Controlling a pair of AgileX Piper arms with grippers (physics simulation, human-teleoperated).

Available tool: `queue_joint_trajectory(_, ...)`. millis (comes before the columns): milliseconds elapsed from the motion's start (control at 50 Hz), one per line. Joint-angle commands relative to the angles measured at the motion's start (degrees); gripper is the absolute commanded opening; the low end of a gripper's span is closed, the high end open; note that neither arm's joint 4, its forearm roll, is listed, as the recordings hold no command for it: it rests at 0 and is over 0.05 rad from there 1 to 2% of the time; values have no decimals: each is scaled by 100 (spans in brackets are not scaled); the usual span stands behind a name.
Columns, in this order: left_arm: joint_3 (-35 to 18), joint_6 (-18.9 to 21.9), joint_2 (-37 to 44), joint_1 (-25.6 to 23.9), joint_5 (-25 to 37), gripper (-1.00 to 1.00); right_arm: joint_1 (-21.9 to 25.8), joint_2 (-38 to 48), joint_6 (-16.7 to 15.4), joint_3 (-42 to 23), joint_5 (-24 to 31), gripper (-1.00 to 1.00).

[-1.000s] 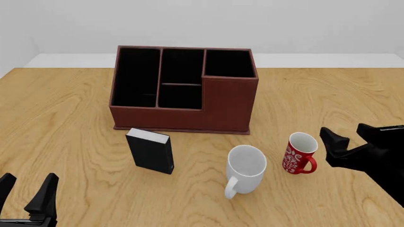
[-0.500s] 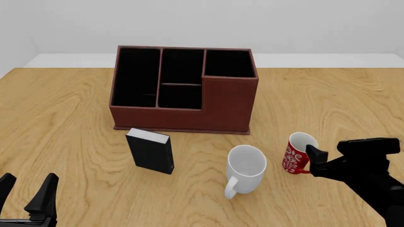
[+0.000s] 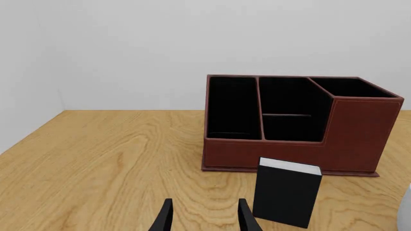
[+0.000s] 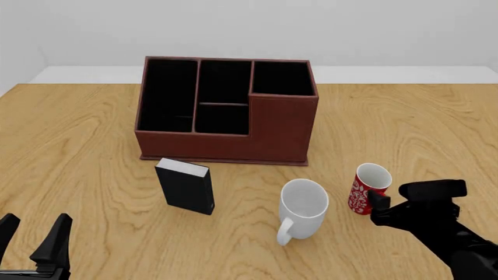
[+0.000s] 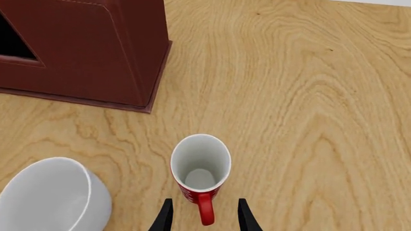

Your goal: Pick up the red mug and place it to the right of the caddy.

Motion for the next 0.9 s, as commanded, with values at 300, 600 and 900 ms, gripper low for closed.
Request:
queue_joint_trajectory(300,0,0,0,0,0,100,19,1083,-19,114,-823,100)
queue_joint_trajectory(600,0,0,0,0,0,100,-5,1423,-24,146,-1086,100)
queue_joint_trajectory(900,0,0,0,0,0,100,-107,983,-81,143,-772,-100)
